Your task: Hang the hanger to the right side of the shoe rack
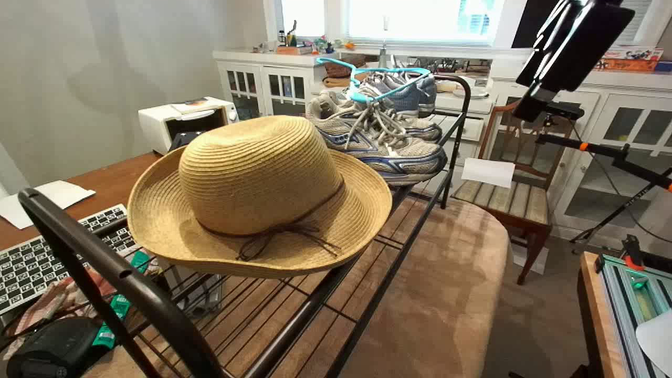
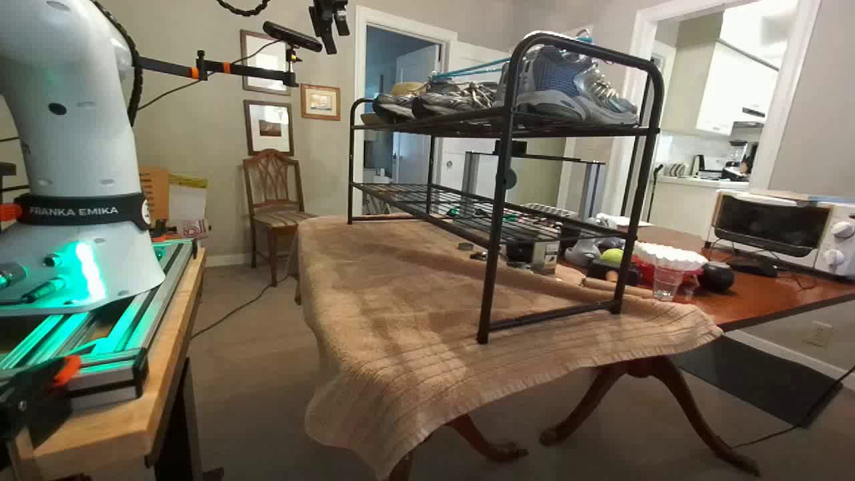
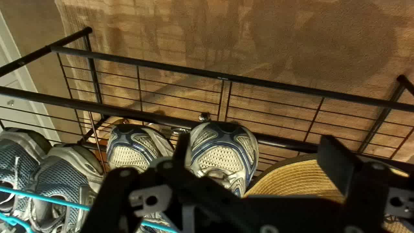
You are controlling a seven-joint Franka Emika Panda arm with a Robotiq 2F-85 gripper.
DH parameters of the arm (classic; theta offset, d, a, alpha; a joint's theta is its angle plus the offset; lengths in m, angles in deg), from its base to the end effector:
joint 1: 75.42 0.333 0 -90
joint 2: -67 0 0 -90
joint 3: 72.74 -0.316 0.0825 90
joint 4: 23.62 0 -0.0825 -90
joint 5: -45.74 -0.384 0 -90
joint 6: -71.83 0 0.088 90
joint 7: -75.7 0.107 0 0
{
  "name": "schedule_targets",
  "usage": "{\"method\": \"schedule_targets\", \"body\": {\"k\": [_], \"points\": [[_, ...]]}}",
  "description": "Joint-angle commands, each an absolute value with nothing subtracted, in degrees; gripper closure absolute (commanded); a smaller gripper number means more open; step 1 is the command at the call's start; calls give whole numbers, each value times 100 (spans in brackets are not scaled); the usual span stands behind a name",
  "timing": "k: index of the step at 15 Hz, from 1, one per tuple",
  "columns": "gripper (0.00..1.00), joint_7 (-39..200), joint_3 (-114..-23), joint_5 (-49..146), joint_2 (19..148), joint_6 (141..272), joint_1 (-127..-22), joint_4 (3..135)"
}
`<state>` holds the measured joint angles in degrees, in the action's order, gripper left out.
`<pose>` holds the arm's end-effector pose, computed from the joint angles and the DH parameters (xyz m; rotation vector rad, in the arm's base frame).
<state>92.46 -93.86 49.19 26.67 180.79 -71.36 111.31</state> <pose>0.3261 0.1798 0.5787 2.8965 0.1506 0.4348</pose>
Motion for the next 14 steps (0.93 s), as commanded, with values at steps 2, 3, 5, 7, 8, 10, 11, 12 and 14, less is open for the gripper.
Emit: {"method": "schedule_targets", "body": {"k": [2,3,5,7,8,10,11,12,14], "points": [[0,9324,-9289,5008,2708,18063,-6997,11117],[0,9324,-9289,5008,2708,18063,-6998,11117],[0,9324,-9289,5008,2708,18063,-6997,11117],[0,9564,-9393,5087,2825,17892,-7138,10973],[0,9868,-9470,5141,2882,17913,-7272,10914],[0,10510,-9555,5268,3160,17950,-7551,10639],[0,10755,-9552,5347,3390,18000,-7695,10438],[0,11003,-9554,5421,3589,18007,-7828,10248],[0,11490,-9533,5603,3988,17949,-8060,9850]]}}
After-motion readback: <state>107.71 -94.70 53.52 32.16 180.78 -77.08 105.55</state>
